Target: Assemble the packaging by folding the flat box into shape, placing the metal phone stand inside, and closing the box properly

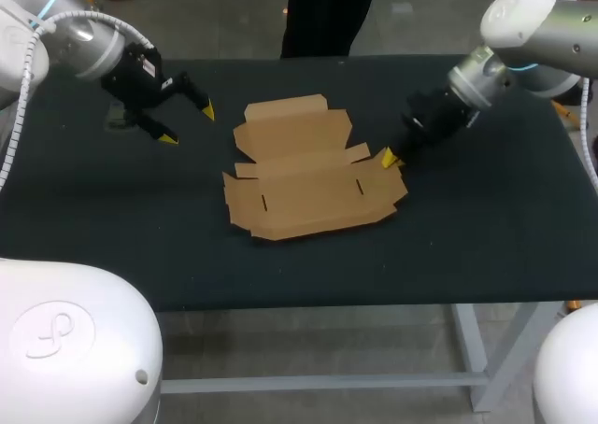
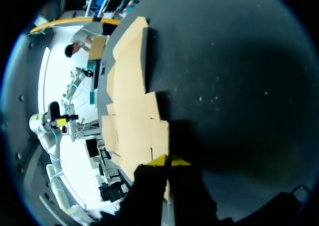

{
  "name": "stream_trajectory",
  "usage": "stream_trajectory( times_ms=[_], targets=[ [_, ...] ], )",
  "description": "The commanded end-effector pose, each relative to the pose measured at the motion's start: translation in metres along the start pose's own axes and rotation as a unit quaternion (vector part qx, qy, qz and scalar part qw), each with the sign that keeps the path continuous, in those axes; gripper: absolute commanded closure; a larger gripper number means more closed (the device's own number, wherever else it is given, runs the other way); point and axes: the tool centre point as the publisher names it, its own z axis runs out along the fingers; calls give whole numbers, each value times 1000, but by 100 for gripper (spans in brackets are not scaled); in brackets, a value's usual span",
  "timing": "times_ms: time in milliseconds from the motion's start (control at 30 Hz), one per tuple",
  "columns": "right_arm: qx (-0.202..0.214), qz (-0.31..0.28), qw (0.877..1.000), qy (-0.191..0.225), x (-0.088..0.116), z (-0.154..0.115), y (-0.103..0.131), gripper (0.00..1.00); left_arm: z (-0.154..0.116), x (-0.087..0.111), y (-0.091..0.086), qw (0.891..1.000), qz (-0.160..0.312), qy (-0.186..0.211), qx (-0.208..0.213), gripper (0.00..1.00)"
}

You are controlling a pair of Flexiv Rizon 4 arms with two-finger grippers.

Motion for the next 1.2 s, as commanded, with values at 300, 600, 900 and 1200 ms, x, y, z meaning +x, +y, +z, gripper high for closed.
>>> stream_trajectory(
  times_ms=[300, 600, 900, 1200],
  targets=[
    [-84, 22, 996, -7, 8, 1, -39, 100, -1, 1, 0, 1000, -1, -3, 0, 0],
    [-102, 28, 994, -10, 14, 8, -52, 100, -1, 1, 0, 1000, -1, -3, 0, 0],
    [-109, 32, 993, -6, 12, 12, -63, 100, -1, 1, 0, 1000, -1, -3, 0, 0],
    [-97, 32, 995, 1, 11, 16, -64, 100, -1, 1, 0, 1000, -1, -3, 0, 0]
  ],
)
